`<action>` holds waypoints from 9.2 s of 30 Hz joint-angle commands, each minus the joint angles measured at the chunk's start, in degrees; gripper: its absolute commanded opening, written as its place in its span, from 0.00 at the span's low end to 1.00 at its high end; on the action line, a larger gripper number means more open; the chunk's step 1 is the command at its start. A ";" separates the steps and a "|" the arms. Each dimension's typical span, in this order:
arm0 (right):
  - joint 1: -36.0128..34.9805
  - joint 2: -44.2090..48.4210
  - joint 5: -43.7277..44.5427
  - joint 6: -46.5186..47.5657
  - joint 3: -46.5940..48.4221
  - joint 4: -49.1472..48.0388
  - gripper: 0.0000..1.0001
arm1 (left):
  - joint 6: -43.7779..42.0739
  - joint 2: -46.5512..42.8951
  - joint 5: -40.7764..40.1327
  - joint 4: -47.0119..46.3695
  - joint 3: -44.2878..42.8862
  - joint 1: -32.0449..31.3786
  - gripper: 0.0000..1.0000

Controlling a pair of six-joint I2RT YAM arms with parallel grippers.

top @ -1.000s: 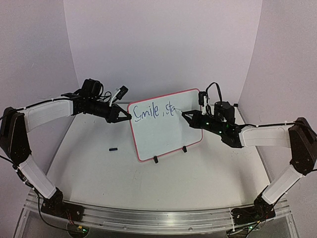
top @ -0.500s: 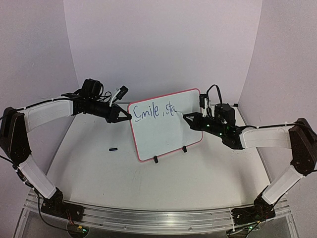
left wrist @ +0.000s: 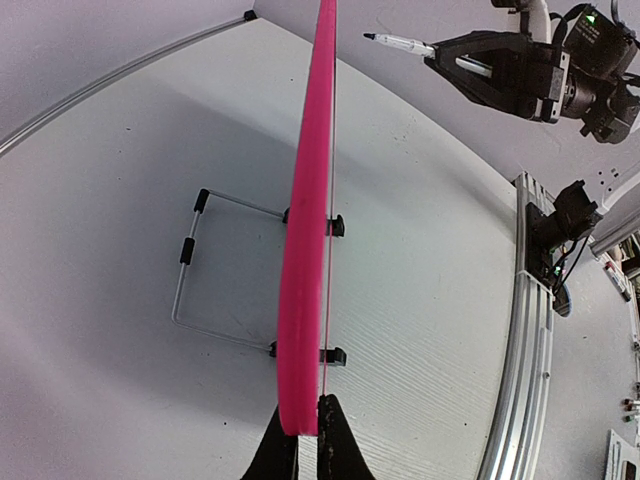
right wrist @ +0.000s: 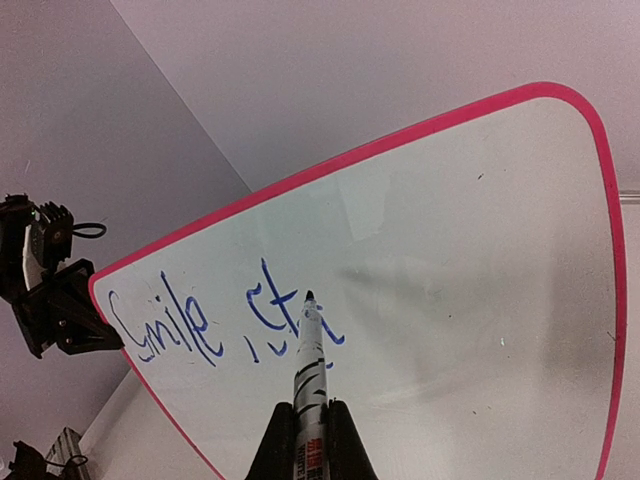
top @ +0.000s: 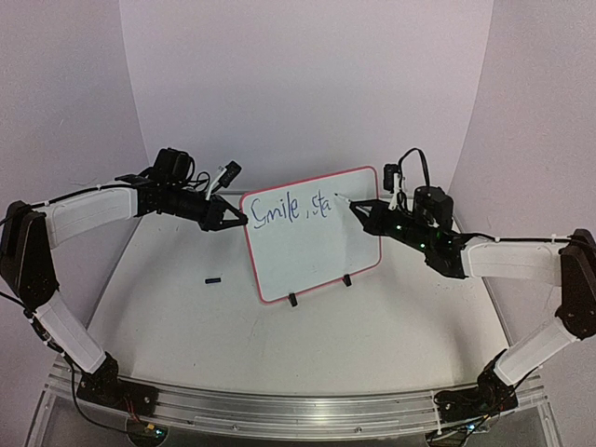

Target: Write a sentence on the whiteboard

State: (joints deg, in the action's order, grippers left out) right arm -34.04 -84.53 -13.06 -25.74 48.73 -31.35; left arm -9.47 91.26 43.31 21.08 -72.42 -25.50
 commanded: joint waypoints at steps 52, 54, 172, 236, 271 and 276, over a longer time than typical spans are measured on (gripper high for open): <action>0.28 -1.44 3.36 0.88 3.20 -0.36 0.00 | -2.97 2.19 -2.63 6.61 -0.18 -1.84 0.00; 0.28 -1.88 3.50 1.07 3.51 -0.48 0.00 | -3.01 2.21 -2.62 6.60 -0.22 -1.84 0.00; 5.77 -2.45 -1.40 6.03 8.27 5.10 0.00 | -3.22 2.46 -2.88 7.03 -0.35 -2.54 0.00; 5.76 -1.16 3.15 -1.02 -1.77 2.00 0.00 | -3.26 2.56 -2.70 7.12 -0.45 -2.54 0.00; 5.71 8.73 2.13 -1.15 -5.10 3.15 0.00 | -3.16 2.39 -2.61 6.96 -0.43 -2.63 0.00; 5.87 8.06 1.73 -0.32 -4.16 4.03 0.00 | -3.15 2.28 -2.61 6.96 -0.44 -2.71 0.00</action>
State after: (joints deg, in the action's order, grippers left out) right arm -28.27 -76.64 -12.10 -27.03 43.38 -27.51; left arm -10.48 91.55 42.81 21.50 -73.17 -26.63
